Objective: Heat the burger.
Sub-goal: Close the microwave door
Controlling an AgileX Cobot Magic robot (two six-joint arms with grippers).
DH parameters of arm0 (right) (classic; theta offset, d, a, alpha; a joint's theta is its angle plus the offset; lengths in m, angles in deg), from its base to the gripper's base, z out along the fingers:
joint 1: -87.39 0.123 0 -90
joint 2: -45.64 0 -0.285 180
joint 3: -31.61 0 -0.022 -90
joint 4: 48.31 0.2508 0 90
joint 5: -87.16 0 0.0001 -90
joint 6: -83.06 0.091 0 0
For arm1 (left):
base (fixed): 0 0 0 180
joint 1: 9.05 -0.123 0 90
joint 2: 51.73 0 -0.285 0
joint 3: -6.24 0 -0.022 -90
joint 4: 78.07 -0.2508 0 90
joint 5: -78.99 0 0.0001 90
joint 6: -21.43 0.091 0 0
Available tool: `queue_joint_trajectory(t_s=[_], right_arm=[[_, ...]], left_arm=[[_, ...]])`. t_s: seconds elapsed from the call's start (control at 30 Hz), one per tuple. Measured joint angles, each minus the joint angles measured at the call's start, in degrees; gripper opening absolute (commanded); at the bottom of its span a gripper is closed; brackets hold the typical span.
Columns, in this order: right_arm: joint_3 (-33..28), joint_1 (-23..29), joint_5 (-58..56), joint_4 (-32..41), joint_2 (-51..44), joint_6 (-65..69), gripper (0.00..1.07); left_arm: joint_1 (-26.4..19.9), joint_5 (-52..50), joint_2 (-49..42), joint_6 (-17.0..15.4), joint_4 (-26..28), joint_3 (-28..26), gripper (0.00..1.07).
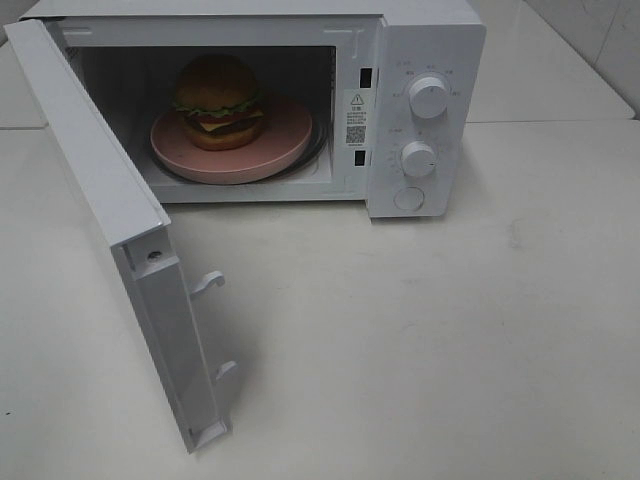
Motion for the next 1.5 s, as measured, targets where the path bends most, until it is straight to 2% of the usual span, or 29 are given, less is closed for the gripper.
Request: queue_joint_trajectory(t_s=[0.07,0.13,0.17,0.2,0.27,0.3,0.37,0.43,0.67,0.83,1.5], right_arm=[[-0.92,-1.38,0.52,0.0,-0.86,0.0,0.76],[-2.86,-6.13,3.5,0.29,-4.01,0.06,0.76],[-2.86,-6.13,3.5,0.29,-4.01,0.06,0.76],[-3.32,-8.77,4.13,0.86,-5.79,0.06,0.76],[-3.44,-10.2,4.41,1.09,-6.76,0.06,0.76],[-3.55,-12.78,4.7,1.09,-8.48,0.06,0.76],[-3.55,-14.04,4.7,1.09,-9.51,0.11,0.76],[-3.55,-17.65,4.76,1.09,-13.58,0.74,0.76],[-3.72,-21.66,4.76,1.2,-19.82,1.6,0.76],[-3.72,-23.2,4.7,1.26,-22.92,1.78,0.76],[-3.72,-23.2,4.7,1.66,-22.92,2.58,0.75]], left_arm=[[0.0,0.0,0.0,0.0,0.0,0.0,1.0],[0.0,0.0,0.0,0.0,0.0,0.0,1.0],[0.0,0.0,0.0,0.0,0.0,0.0,1.0],[0.0,0.0,0.0,0.0,0.0,0.0,1.0],[0.0,0.0,0.0,0.0,0.0,0.0,1.0],[0.0,0.0,0.0,0.0,0.0,0.0,1.0],[0.0,0.0,0.0,0.0,0.0,0.0,1.0],[0.0,0.0,0.0,0.0,0.0,0.0,1.0],[0.0,0.0,0.0,0.0,0.0,0.0,1.0],[0.0,0.0,0.0,0.0,0.0,0.0,1.0],[0.0,0.0,0.0,0.0,0.0,0.0,1.0]])
